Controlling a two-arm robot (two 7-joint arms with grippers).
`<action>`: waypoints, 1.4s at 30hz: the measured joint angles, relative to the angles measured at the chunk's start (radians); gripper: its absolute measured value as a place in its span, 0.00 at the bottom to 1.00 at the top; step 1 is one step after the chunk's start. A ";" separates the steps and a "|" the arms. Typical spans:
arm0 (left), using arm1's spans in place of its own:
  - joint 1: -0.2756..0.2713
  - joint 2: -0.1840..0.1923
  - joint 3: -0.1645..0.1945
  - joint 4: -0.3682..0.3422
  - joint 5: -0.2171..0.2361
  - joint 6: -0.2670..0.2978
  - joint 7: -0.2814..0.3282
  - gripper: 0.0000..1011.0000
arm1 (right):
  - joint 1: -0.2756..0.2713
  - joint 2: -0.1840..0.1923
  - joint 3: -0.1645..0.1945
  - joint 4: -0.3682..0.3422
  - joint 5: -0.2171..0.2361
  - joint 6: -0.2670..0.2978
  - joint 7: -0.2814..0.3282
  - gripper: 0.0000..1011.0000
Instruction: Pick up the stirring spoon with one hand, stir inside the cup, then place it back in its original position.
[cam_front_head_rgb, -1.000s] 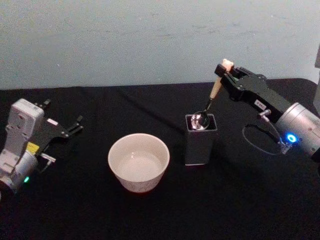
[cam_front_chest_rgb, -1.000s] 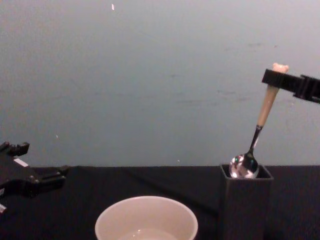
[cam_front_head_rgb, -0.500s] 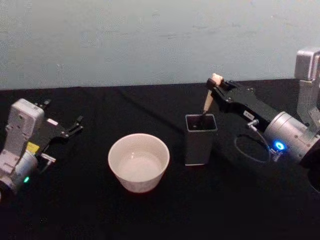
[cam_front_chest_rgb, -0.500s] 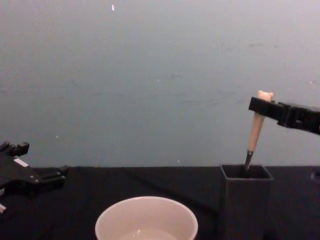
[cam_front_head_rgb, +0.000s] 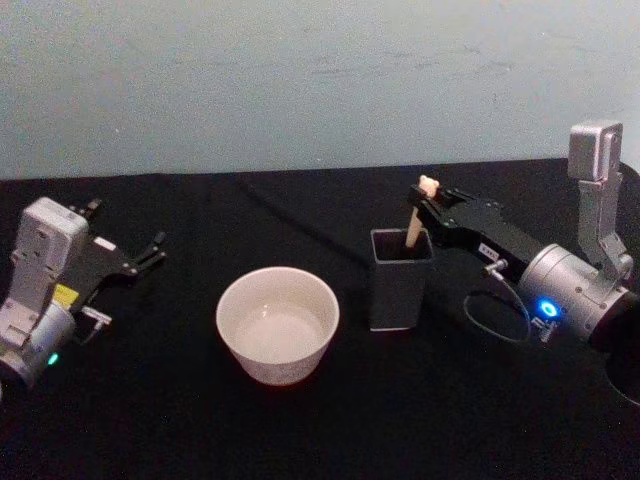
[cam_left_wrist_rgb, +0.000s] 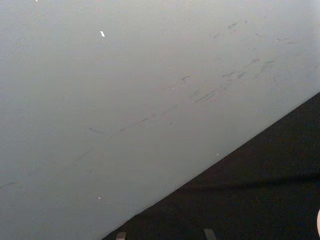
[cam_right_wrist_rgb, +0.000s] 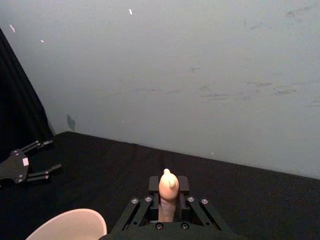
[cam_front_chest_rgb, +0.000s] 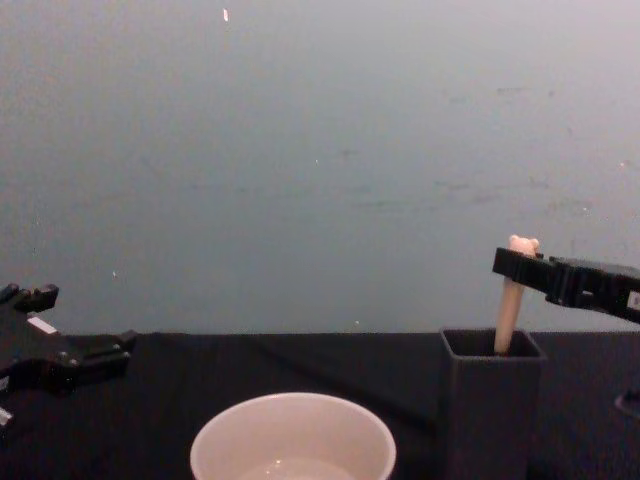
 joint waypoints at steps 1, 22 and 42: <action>0.000 0.000 0.000 0.000 0.000 0.000 0.000 0.99 | 0.000 -0.002 0.000 0.004 -0.001 0.002 0.000 0.21; 0.000 0.000 0.000 0.000 0.000 0.000 0.000 0.99 | 0.002 -0.007 0.002 0.030 -0.004 0.038 0.008 0.21; 0.000 0.000 0.000 0.000 0.000 0.000 0.000 0.99 | 0.002 -0.006 0.002 0.029 -0.003 0.035 0.009 0.21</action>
